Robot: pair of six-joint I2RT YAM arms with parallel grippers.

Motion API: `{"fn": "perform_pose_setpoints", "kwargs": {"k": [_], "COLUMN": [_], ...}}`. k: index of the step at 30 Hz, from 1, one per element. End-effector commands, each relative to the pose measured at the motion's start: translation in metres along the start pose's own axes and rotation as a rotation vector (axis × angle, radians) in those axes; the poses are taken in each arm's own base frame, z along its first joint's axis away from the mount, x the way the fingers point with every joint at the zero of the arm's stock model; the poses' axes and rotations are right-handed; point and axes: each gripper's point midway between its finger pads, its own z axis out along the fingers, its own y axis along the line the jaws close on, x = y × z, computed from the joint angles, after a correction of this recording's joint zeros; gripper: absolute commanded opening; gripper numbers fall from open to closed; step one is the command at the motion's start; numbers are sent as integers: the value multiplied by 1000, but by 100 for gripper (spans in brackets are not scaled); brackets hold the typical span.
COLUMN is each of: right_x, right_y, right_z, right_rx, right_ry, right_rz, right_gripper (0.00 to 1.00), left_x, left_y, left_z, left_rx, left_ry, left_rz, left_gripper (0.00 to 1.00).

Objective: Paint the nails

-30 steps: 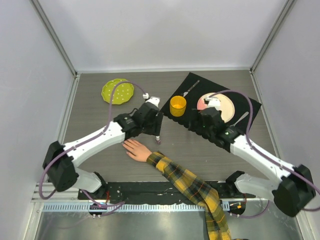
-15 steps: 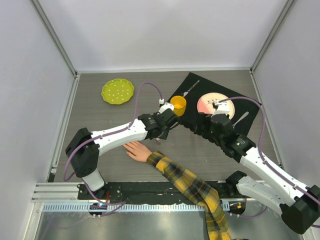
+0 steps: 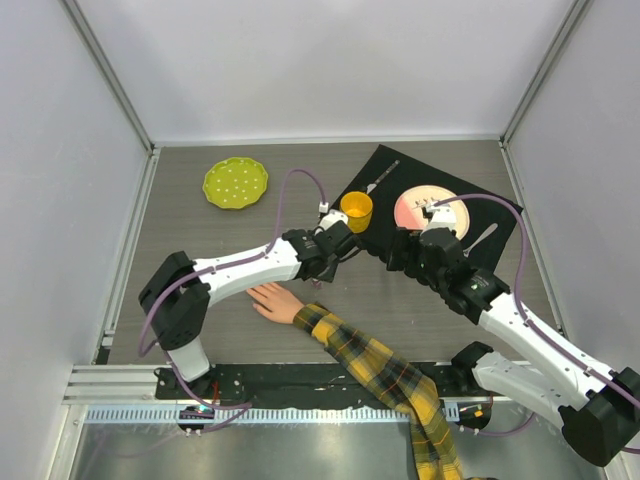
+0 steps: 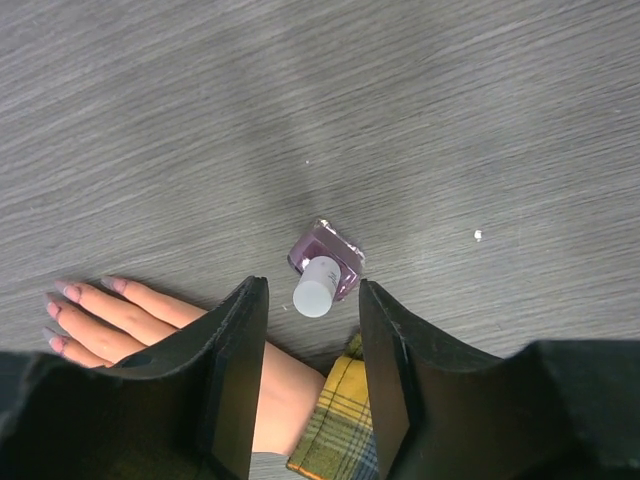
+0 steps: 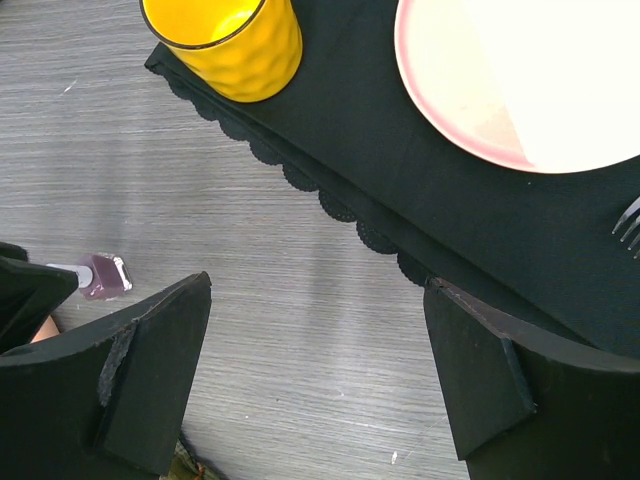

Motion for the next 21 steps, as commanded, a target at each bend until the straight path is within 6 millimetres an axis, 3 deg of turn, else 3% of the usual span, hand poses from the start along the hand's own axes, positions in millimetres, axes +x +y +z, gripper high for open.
{"fn": "perform_pose_setpoints", "kwargs": {"k": [1,17,21], "right_x": [-5,4,9], "right_y": [2,5,5], "right_z": [-1,6,8], "right_rx": [-12,-22,-28], "right_ry": [-22,11,26], "right_rz": [-14,-19,-25], "right_gripper": [93,93,93], "left_x": [3,8,7], "left_y": [0,-3,-4], "left_z": [8,17,17], "left_rx": [-25,-34,-32], "left_ry": [5,23,13], "left_rz": [-7,3,3], "left_gripper": [43,37,28]}}
